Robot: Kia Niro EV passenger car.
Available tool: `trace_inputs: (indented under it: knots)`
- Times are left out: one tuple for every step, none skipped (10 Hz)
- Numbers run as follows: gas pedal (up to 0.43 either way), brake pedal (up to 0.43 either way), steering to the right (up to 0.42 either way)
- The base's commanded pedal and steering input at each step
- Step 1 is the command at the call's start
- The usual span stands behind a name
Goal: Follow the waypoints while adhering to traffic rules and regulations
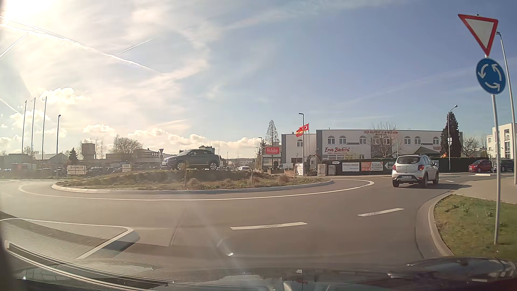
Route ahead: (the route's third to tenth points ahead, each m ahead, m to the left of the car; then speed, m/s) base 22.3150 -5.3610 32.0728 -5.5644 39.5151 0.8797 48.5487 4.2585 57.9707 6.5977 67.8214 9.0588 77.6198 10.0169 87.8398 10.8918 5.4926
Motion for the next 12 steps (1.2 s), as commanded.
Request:
trace_inputs:
  knots:
    - [0.150, 0.000, 0.090]
    - [0.150, 0.000, 0.105]
    - [0.150, 0.000, 0.122]
    - [0.150, 0.000, 0.140]
    - [0.150, 0.000, 0.161]
    - [0.157, 0.000, 0.180]
    - [0.157, 0.000, 0.198]
    - [0.157, 0.000, 0.210]
    - [0.157, 0.000, 0.226]
    - [0.177, 0.000, 0.241]
    - [0.177, 0.000, 0.254]
    - [0.177, 0.000, 0.266]
